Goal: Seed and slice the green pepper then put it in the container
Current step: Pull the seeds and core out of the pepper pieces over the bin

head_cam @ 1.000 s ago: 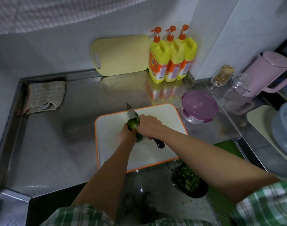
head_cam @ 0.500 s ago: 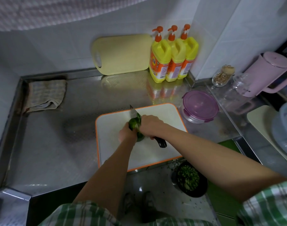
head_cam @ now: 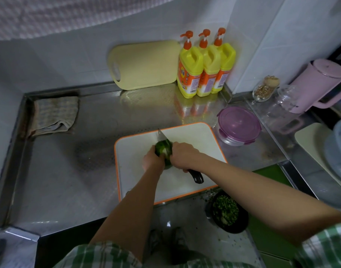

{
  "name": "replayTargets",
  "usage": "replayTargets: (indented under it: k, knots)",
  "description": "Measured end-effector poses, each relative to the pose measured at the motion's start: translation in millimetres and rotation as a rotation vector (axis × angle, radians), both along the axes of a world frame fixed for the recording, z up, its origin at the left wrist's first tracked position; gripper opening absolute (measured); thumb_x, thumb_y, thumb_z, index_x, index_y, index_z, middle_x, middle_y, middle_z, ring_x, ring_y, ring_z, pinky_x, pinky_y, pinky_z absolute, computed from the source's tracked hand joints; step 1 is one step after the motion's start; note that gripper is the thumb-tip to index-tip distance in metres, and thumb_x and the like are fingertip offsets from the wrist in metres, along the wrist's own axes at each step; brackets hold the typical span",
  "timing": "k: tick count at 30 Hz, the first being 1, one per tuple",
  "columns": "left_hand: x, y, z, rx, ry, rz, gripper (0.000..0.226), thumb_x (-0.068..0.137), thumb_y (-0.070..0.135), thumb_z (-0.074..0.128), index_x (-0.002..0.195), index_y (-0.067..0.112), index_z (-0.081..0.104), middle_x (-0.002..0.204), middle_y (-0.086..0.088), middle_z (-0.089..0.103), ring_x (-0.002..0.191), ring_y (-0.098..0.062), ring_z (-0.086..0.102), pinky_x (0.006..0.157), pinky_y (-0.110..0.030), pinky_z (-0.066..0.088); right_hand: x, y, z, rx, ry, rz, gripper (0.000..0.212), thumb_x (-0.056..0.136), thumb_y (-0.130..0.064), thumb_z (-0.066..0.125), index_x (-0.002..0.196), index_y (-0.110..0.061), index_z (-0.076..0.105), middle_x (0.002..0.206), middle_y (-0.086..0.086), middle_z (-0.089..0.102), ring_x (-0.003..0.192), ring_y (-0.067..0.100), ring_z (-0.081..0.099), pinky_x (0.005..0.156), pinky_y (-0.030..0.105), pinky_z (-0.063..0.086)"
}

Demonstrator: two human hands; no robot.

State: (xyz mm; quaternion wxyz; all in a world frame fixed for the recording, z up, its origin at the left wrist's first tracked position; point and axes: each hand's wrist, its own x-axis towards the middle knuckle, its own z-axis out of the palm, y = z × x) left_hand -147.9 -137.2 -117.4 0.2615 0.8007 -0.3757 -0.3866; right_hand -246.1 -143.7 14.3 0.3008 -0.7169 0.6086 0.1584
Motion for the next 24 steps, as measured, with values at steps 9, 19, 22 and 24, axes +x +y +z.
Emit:
replayTargets:
  k: [9,19,22,24]
  knots:
    - [1.7,-1.2,3.8,-0.005,-0.040,-0.026,0.042,0.092,0.025,0.054,0.134,0.018,0.054,0.120,-0.013,0.065,0.107,-0.035,0.060,0.089,-0.046,0.054,5.9,7.5,-10.3,-0.050,-0.009,-0.035,0.014,0.092,-0.005,0.048,0.106,-0.008,0.051,0.104,0.013,0.061,0.084,0.027,0.062,0.063,0.029,0.043]
    - [2.9,0.6,7.2,-0.027,-0.056,-0.060,0.032,0.092,0.021,0.051,0.123,0.017,0.060,0.106,-0.015,0.068,0.093,-0.037,0.065,0.081,-0.047,0.057,-14.8,29.8,-41.9,-0.204,-0.082,-0.009,0.026,0.097,-0.011,0.042,0.122,-0.003,0.044,0.115,0.014,0.062,0.103,0.029,0.061,0.070,0.028,0.038]
    - [4.9,-0.6,10.9,-0.012,-0.039,-0.060,0.031,0.092,0.021,0.052,0.121,0.017,0.060,0.105,-0.015,0.068,0.092,-0.037,0.065,0.080,-0.047,0.057,-11.9,28.1,-48.9,-0.211,-0.120,-0.048,0.021,0.096,-0.011,0.041,0.116,-0.005,0.045,0.112,0.014,0.063,0.100,0.030,0.062,0.070,0.031,0.041]
    - [4.6,-0.9,12.5,-0.008,-0.012,-0.055,0.031,0.091,0.020,0.052,0.121,0.017,0.060,0.106,-0.015,0.067,0.094,-0.037,0.065,0.080,-0.048,0.057,-16.3,28.0,-49.6,-0.201,-0.137,-0.055,0.024,0.097,-0.012,0.040,0.119,-0.005,0.044,0.112,0.014,0.062,0.100,0.031,0.062,0.071,0.032,0.041]
